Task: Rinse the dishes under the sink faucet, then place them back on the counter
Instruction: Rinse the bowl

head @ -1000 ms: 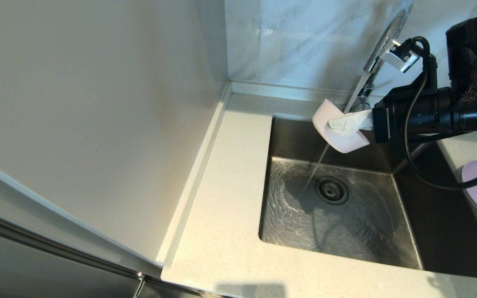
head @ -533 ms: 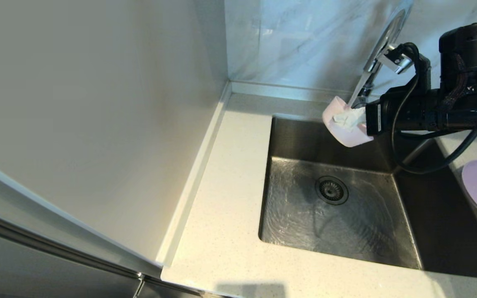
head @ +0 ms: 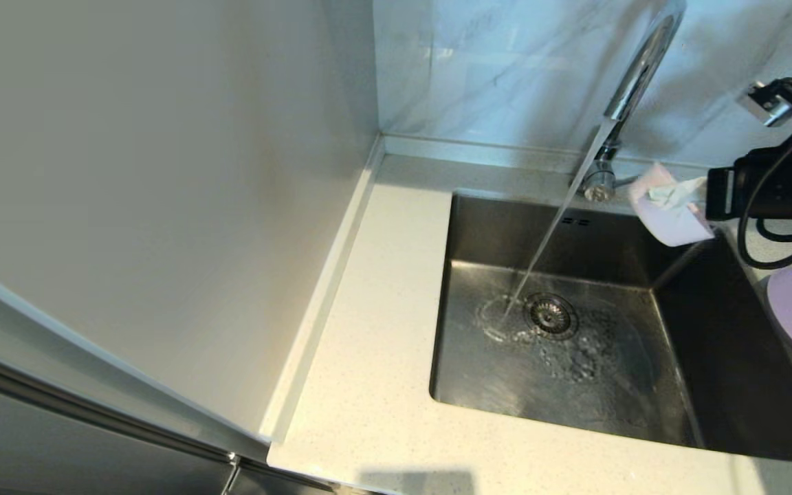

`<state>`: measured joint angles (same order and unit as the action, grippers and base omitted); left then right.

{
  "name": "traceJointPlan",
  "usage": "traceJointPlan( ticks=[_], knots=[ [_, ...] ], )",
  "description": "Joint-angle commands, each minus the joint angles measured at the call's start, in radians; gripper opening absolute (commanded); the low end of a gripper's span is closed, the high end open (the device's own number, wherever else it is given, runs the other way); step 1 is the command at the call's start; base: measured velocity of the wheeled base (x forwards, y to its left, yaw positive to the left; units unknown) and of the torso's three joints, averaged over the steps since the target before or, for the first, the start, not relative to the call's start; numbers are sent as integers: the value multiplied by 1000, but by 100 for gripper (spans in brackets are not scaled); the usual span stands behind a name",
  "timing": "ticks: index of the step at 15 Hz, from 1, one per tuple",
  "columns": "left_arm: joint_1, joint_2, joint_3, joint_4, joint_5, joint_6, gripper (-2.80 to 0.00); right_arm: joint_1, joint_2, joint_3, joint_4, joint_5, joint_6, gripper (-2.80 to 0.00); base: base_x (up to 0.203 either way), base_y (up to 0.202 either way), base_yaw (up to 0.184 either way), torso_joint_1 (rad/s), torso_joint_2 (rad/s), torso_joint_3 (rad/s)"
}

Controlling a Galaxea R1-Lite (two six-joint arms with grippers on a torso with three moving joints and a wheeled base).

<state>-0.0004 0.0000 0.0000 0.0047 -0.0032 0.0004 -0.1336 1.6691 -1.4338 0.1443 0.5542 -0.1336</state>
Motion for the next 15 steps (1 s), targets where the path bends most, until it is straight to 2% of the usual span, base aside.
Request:
traceJointPlan(
  ticks=[1, 3, 5, 6, 8, 11, 12, 13, 15],
  knots=[
    [0, 0, 0, 0, 0, 0, -280, -110, -58, 55, 8, 86, 1, -280, 0, 0, 0, 0, 0, 0],
    [0, 0, 0, 0, 0, 0, -280, -130, -88, 72, 53, 129, 40, -280, 0, 0, 0, 0, 0, 0],
    [0, 0, 0, 0, 0, 0, -280, -128, -122, 86, 70, 158, 163, -280, 0, 0, 0, 0, 0, 0],
    [0, 0, 0, 0, -1, 0, -280, -126, -139, 95, 72, 198, 227, -280, 0, 0, 0, 0, 0, 0],
    [0, 0, 0, 0, -1, 0, -280, -112, -165, 100, 71, 281, 420, -280, 0, 0, 0, 0, 0, 0],
    [0, 0, 0, 0, 0, 0, -280, -103, -204, 99, 60, 355, 790, -280, 0, 0, 0, 0, 0, 0],
    [0, 0, 0, 0, 0, 0, -280, -102, -215, 104, 59, 366, 877, -280, 0, 0, 0, 0, 0, 0],
    [0, 0, 0, 0, -1, 0, -280, -101, -222, 126, 57, 372, 932, -280, 0, 0, 0, 0, 0, 0],
    [0, 0, 0, 0, 0, 0, -280, -96, -229, 171, 57, 374, 955, -280, 0, 0, 0, 0, 0, 0]
  ],
)
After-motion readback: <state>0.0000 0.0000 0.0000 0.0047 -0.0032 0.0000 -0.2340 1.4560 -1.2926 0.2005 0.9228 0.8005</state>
